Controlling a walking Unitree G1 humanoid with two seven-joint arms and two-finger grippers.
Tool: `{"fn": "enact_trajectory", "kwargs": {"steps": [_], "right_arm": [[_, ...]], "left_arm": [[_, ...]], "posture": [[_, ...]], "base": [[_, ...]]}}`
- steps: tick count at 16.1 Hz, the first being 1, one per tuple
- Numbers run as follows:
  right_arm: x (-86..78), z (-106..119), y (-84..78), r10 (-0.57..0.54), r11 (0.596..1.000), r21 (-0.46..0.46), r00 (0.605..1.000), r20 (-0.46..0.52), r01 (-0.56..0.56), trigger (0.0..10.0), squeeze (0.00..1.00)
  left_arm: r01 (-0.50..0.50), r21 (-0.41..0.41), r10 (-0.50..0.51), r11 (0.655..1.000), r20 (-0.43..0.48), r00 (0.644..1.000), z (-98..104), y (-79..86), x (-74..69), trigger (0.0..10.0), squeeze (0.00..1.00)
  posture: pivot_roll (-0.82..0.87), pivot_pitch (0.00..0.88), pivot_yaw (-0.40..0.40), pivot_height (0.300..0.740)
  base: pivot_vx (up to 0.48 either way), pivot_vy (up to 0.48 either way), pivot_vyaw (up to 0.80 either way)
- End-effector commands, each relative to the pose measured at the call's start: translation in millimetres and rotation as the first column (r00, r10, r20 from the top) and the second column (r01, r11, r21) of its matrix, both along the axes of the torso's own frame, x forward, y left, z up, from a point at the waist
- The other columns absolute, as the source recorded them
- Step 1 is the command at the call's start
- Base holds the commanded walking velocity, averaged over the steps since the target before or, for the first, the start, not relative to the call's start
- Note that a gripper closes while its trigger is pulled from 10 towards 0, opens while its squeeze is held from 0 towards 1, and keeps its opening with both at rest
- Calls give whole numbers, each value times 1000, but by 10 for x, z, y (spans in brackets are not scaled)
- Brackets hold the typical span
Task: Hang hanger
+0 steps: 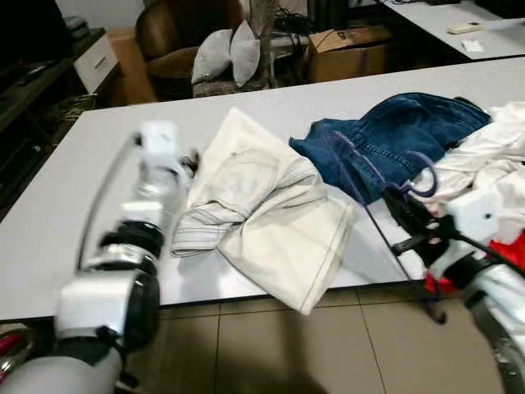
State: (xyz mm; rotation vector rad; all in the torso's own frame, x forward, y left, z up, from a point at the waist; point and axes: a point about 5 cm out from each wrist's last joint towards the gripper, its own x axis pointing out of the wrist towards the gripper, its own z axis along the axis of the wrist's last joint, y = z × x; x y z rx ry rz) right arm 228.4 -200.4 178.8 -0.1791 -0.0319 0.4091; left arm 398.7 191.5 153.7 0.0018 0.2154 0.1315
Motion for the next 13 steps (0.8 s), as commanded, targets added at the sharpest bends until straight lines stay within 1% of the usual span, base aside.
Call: {"fn": "enact_trajectory", "kwargs": {"steps": [1, 2, 3, 4, 5, 6, 7, 8, 9, 11, 12, 13], "right_arm": [[-21, 59, 26, 56, 998, -3, 998, 23, -56, 10000, 0], [-29, 47, 21, 64, 998, -25, 998, 16, -64, 10000, 0], [-34, 38, 18, 64, 998, -29, 998, 13, -63, 10000, 0], [-63, 10, 30, 53, 998, -20, 999, 2, -53, 10000, 0], [-76, -2, 40, 55, 998, -15, 998, -7, -55, 10000, 0], [-122, -49, 75, 74, 997, 4, 996, -48, -74, 10000, 0], [-178, -102, 109, 106, 994, 4, 990, -97, -106, 10000, 0], [-222, -128, 130, 135, 991, -7, 984, -119, -137, 10000, 0], [-276, -131, 141, 169, 985, -15, 978, -125, -172, 10000, 0], [-347, -108, 114, 207, 976, -42, 967, -148, -215, 10000, 0], [-396, -59, 46, 229, 968, -65, 959, -169, -242, 10000, 0], [-417, -16, 1, 238, 963, -85, 955, -179, -256, 10000, 0]], "left_arm": [[82, 16, -82, 997, 56, 995, 106, 50, 24, 10000, 0], [182, 71, -185, 981, 45, 982, 108, 28, 20, 10000, 0], [237, 115, -240, 965, 16, 971, 71, 27, 5, 10000, 1000], [299, 223, -286, 928, -88, 954, -68, 130, -60, 10000, 1000], [291, 201, -274, 935, -109, 956, -108, 157, -76, 10000, 1000], [321, 91, -306, 943, -148, 940, -206, 104, -106, 10000, 1000], [357, 35, -344, 934, -194, 919, -314, 21, -142, 10000, 1000], [365, 50, -345, 930, -228, 910, -386, 1, -170, 10000, 1000], [366, 39, -345, 930, -256, 903, -455, -18, -198, 10000, 1000], [375, -48, -372, 926, -285, 883, -558, -97, -244, 10000, 1000], [392, -81, -397, 916, -324, 859, -672, -131, -308, 10000, 475], [388, -82, -391, 918, -342, 854, -716, -128, -333, 7137, 0]], "posture": [[-186, 0, 185, 740], [-188, 0, 188, 740], [-191, 0, 197, 740], [-191, 0, 204, 740], [-190, 0, 204, 740], [-185, 0, 205, 740], [-183, 0, 207, 740], [-185, 0, 211, 740], [-187, 0, 213, 740], [-191, 0, 213, 740], [-192, 0, 207, 740], [-192, 0, 204, 740]], "base": [[0, 0, 0], [0, 0, 0], [0, 0, 0], [0, 0, 0], [0, 0, 0], [0, 0, 0], [0, 0, 0], [0, 0, 0], [0, 0, 0], [0, 0, 0], [0, 0, 0], [0, 0, 0]]}}
